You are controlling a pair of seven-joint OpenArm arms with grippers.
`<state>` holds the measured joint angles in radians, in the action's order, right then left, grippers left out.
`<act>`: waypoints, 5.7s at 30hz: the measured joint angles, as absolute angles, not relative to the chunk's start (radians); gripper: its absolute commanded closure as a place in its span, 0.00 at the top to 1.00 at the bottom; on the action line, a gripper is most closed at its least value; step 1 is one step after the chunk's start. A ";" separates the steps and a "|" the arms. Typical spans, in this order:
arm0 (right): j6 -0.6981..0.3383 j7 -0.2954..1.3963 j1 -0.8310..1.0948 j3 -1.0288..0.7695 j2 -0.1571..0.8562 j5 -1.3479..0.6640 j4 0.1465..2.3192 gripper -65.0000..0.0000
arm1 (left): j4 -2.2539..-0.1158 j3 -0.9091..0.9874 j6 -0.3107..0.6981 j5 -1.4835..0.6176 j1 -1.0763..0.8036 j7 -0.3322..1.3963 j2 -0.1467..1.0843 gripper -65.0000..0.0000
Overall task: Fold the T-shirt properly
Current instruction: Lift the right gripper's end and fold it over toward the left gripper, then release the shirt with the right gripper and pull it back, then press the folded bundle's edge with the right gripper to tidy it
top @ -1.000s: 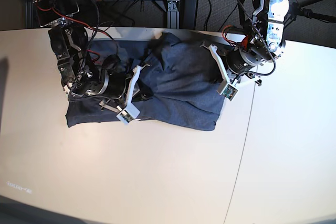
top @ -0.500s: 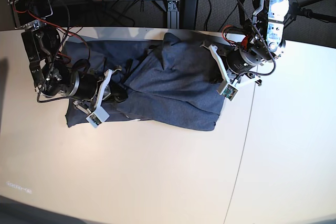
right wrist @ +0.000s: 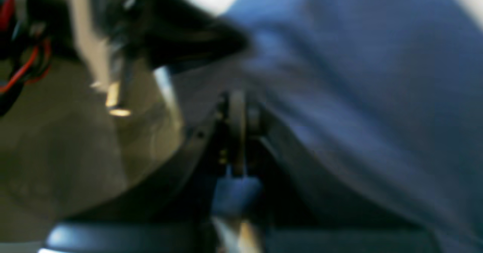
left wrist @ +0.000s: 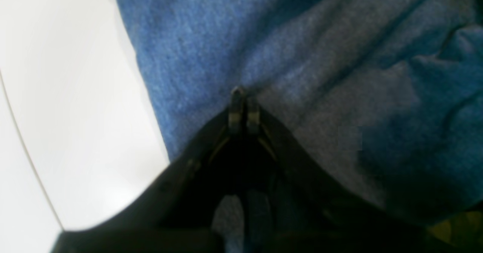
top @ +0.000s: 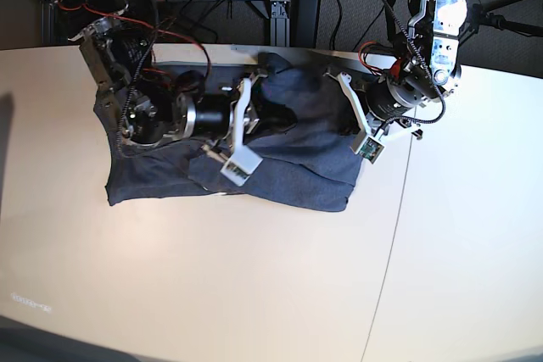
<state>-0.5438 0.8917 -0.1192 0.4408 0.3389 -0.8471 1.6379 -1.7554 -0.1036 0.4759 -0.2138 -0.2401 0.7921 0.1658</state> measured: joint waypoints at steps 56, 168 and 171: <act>-0.551 0.879 -0.202 -0.253 0.482 -0.641 1.407 0.34 | -1.754 -0.103 0.507 -0.263 -0.220 0.868 0.200 0.00; -0.552 0.969 -0.426 -0.001 0.535 -0.589 0.960 0.51 | -1.752 0.057 0.525 -0.446 -0.206 0.989 0.272 0.00; -0.552 0.960 -0.433 -0.006 0.543 -0.669 0.889 0.51 | -1.752 0.057 0.532 -0.446 -0.207 0.991 0.272 0.00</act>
<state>-0.5518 0.9596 -0.4332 -0.0059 0.5434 -0.6685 0.8890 -1.7515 0.0574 0.5316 -0.4461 -0.2073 0.9909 0.2718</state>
